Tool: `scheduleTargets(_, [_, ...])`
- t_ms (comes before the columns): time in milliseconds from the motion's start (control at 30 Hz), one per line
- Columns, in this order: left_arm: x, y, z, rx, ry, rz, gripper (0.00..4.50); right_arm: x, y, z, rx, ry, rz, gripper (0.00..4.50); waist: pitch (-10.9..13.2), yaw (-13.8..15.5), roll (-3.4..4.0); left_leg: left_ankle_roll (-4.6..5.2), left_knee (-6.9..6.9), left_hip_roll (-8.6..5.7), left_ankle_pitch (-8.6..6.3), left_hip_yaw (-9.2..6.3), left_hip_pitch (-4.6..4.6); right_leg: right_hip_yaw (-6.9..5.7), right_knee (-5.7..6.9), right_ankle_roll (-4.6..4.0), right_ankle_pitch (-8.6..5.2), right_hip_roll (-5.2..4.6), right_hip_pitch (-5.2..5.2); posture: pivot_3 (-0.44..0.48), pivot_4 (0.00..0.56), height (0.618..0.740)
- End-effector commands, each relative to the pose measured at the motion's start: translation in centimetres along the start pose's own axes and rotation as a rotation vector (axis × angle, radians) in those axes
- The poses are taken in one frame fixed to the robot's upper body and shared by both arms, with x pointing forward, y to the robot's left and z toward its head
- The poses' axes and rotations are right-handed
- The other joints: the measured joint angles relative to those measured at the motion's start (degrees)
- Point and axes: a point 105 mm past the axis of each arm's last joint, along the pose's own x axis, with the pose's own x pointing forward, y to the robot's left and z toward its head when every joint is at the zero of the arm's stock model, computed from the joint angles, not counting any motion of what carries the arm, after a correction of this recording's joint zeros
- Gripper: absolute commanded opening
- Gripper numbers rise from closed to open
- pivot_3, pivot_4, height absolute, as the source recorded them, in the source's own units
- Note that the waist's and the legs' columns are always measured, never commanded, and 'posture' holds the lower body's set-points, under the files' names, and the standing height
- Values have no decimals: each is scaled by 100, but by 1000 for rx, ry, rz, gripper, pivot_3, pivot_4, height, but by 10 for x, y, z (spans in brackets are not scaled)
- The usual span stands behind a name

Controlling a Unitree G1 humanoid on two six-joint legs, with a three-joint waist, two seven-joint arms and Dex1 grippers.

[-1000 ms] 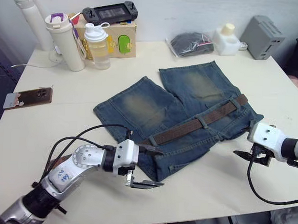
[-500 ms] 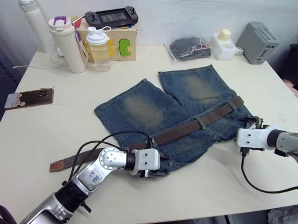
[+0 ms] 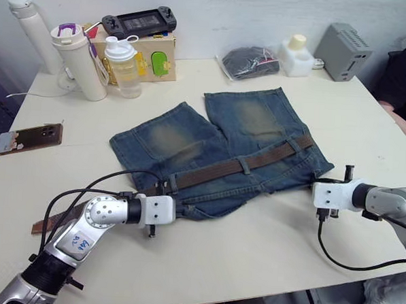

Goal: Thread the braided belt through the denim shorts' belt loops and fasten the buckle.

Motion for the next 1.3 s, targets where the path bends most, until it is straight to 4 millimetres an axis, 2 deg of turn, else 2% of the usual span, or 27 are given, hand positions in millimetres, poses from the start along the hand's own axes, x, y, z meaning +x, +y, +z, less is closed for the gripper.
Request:
scheduleTargets(33, [-18, 0, -32, -55, 112, 12, 323, -8, -13, 14, -43, -52, -54, 2700, 0, 2, 2, -1, -1, 0, 0, 0, 0, 0, 0, 0, 0, 0, 0, 0, 150, 687])
scheduleTargets(67, [-20, 1, -33, -54, 109, 14, 323, -8, -12, 16, -55, -53, -54, 3201, 0, 1, 2, -1, -1, 0, 0, 1, 0, 0, 0, -1, 0, 0, 0, 0, 150, 687])
scheduleTargets(200, [-25, 6, -33, -35, 96, 16, 323, 1, -8, 19, -76, -47, -45, 3201, 1, 4, 4, -2, -1, 0, -1, 1, 0, 1, 0, -1, -1, -1, -2, 0, 150, 687])
scheduleTargets(367, [-34, 13, -41, -17, 103, 10, 323, 21, -5, 25, -85, -40, -46, 3201, -1, -40, 3, -4, 0, 4, -2, 5, 2, 3, 7, -3, -2, 3, -3, 0, 150, 687])
scheduleTargets(467, [-42, 21, -47, 11, 119, 17, 323, 30, 0, 30, -57, -47, -36, 2477, -2, -53, 0, -5, -1, 4, -2, 5, 3, 3, 10, -5, -3, 3, -3, 0, 150, 687])
scheduleTargets(533, [-48, 27, -55, 67, 157, 17, 323, 35, 6, 34, 2, -56, -17, 1511, -5, -71, -6, -5, 0, 4, -2, 5, 4, 2, 13, -6, -3, 3, -3, 0, 150, 687])
scheduleTargets(567, [-50, 29, -58, 89, 172, 14, 323, 36, 8, 35, 23, -59, -10, 1228, -5, -83, -5, -4, 1, 4, -2, 5, 3, 2, 17, -6, -3, 3, -4, 0, 150, 687])
scheduleTargets(600, [-52, 31, -61, 102, 185, 14, 323, 37, 10, 36, 41, -60, -3, 723, -6, -95, -6, -4, 0, 4, -2, 5, 4, 3, 22, -6, -3, 2, -3, 0, 150, 687])
scheduleTargets(667, [-61, 43, -71, 163, 242, 42, 323, 36, 16, 43, 111, -75, 37, 41, -8, -125, -6, -4, 1, 4, -2, 4, 5, 2, 38, -7, -4, 0, -3, 0, 150, 687])
scheduleTargets(800, [-77, 64, -89, 223, 328, 117, 323, 29, 26, 62, 194, -104, 111, 41, -8, -114, -6, -4, 0, 4, -2, -1, 4, -3, 46, -12, -7, 0, -6, 0, 150, 687])
scheduleTargets(900, [-90, 69, -103, 276, 412, 112, 323, 29, 25, 88, 236, -157, 121, 41, -10, -117, -2, -4, -1, 5, -2, -3, 1, -7, 51, -15, -8, 1, -12, 0, 150, 687])
scheduleTargets(967, [-93, 69, -105, 277, 410, 118, 323, 30, 22, 95, 244, -157, 108, 41, -10, -131, -2, -4, -2, 6, -2, 1, 1, -5, 53, -15, -9, 1, -15, 0, 150, 687])
scheduleTargets(1100, [-96, 61, -105, 290, 396, 93, 323, 31, 23, 94, 252, -121, 95, 41, -10, -127, -1, -4, -5, 5, -4, 6, -2, -7, 59, -16, -10, -2, -25, 0, 150, 687])
scheduleTargets(1200, [-94, 52, -98, 246, 332, 78, 323, 31, 22, 80, 224, -61, 72, 41, -10, -144, -1, -6, -6, 5, -5, 16, -9, -6, 62, -16, -10, -3, -40, 0, 150, 687])
scheduleTargets(1300, [-88, 31, -85, 192, 257, 7, 323, 31, 16, 59, 195, 10, 30, 41, -10, -157, -1, -8, -8, 5, -7, 30, -11, -7, 73, -17, -11, -6, -58, 0, 150, 687])
